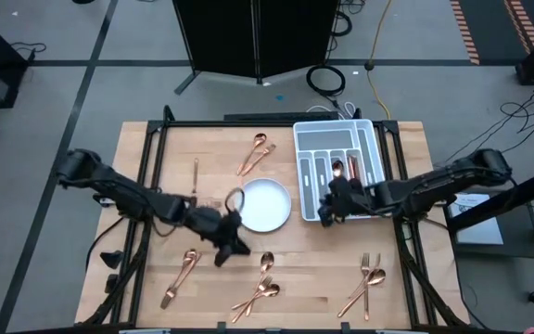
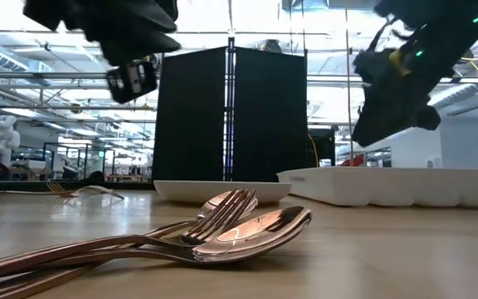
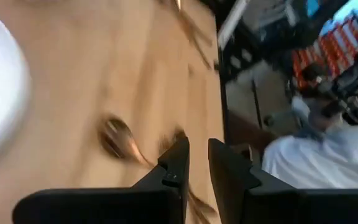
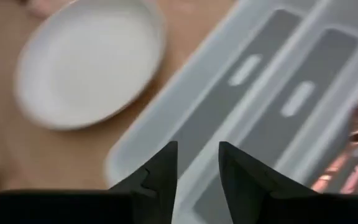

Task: Sort silverware
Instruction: Put the spoon in the silverware tray

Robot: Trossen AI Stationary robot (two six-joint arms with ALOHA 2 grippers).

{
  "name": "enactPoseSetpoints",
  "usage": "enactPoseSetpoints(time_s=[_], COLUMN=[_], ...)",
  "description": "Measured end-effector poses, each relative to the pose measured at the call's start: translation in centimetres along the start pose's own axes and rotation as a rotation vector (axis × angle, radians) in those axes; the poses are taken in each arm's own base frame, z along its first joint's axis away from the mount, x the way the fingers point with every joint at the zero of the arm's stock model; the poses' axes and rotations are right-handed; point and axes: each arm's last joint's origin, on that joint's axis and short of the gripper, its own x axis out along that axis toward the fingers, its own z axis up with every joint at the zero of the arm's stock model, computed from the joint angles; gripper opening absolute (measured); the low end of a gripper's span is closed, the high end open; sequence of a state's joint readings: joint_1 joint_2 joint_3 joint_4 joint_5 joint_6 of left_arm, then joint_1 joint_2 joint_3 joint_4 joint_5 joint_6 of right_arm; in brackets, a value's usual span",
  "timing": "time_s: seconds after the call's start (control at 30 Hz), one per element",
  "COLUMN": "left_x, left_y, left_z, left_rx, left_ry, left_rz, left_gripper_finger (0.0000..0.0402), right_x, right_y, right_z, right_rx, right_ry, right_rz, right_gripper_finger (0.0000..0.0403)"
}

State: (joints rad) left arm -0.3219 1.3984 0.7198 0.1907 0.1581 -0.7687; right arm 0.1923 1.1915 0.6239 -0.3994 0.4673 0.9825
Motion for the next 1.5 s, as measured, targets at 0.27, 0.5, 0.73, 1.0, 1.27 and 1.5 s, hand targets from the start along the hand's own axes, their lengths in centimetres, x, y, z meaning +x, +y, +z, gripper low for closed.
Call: enactPoseSetpoints(time_s=[0.27, 0.5, 0.73, 1.0, 1.27, 1.5], left_x=[0.6, -1.6, -2.6, -3.4, -3.5, -3.3], left_y=[-2.1, -3.8, -4.4, -3.0, -1.1, -0.8], left_z=[-4.0, -8.5, -11.3, -13.3, -14.6, -14.9], left_rx=[-0.322, -0.428, -0.354, -0.419, -0.429, -0.412], left_ry=[0.393, 0.63, 0.593, 0.548, 0.549, 0.538], left_rz=[0.296, 0.527, 0.653, 0.798, 0.827, 0.774], left_gripper_finger=[0.0053, 0.0053, 0.0053, 0.0053, 0.0053, 0.0054], right_x=[-2.1, -2.1, 0.1, 1.8, 1.9, 1.9], right_y=[2.4, 3.5, 4.7, 6.0, 6.7, 6.7], right_z=[-3.3, -6.6, -9.5, -11.5, -11.5, -11.4], right_rx=[-0.08, -0.084, -0.039, 0.007, 0.044, 0.044], right_ry=[0.038, -0.006, 0.013, 0.062, 0.051, 0.049], right_rz=[0.143, 0.113, 0.102, 0.171, 0.226, 0.234], right_gripper_finger=[0.0107, 0.0107, 0.0107, 0.0107, 0.0107, 0.0107])
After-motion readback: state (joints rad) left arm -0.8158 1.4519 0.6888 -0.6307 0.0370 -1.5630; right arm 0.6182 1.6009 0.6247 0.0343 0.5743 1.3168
